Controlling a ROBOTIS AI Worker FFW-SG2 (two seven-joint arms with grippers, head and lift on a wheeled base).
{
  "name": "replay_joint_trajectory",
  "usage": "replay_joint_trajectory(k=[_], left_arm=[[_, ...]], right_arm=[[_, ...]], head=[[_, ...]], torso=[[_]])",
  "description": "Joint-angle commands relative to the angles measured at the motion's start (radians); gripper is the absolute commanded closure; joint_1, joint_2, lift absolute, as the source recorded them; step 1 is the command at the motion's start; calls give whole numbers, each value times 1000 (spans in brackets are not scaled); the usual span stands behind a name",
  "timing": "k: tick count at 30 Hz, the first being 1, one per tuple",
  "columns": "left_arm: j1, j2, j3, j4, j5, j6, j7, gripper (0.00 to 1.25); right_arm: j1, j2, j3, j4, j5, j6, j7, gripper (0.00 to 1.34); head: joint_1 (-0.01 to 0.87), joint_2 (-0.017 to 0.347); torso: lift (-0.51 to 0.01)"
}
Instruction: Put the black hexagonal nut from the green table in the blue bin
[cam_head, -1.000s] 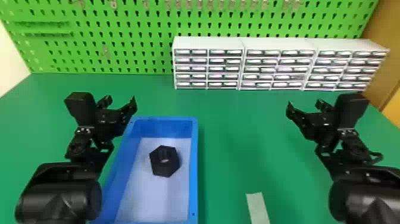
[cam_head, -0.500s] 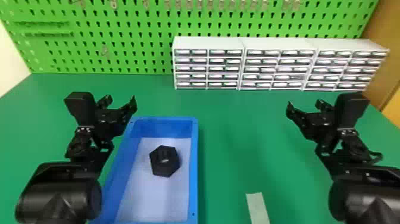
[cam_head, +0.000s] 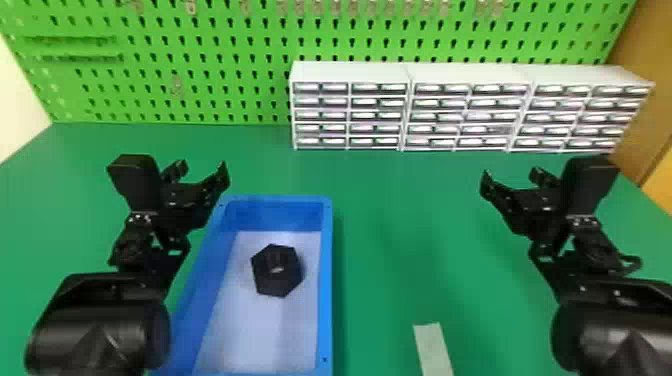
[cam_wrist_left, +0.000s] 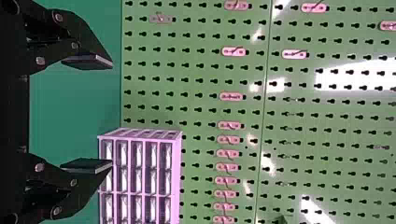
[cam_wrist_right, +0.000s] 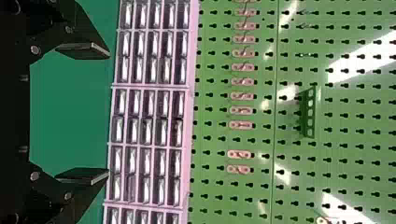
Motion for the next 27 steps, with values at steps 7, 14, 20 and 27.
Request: replay_joint_trajectory(k=[7, 14, 20, 27], left_arm=[[0, 0, -1, 0, 0, 0, -1, 496], [2, 0, 2, 0, 0, 0, -1, 496], [2, 0, 1, 0, 0, 0, -1, 496], [2, 0, 1, 0, 0, 0, -1, 496]], right_arm=[[0, 3, 0, 0, 0, 0, 0, 380], [-2, 3, 0, 0, 0, 0, 0, 380], [-2, 3, 0, 0, 0, 0, 0, 381], [-2, 0, 3, 0, 0, 0, 0, 381]], head=[[686, 52], [686, 52], [686, 52], [686, 52]], torso=[[-97], [-97], [-97], [-97]])
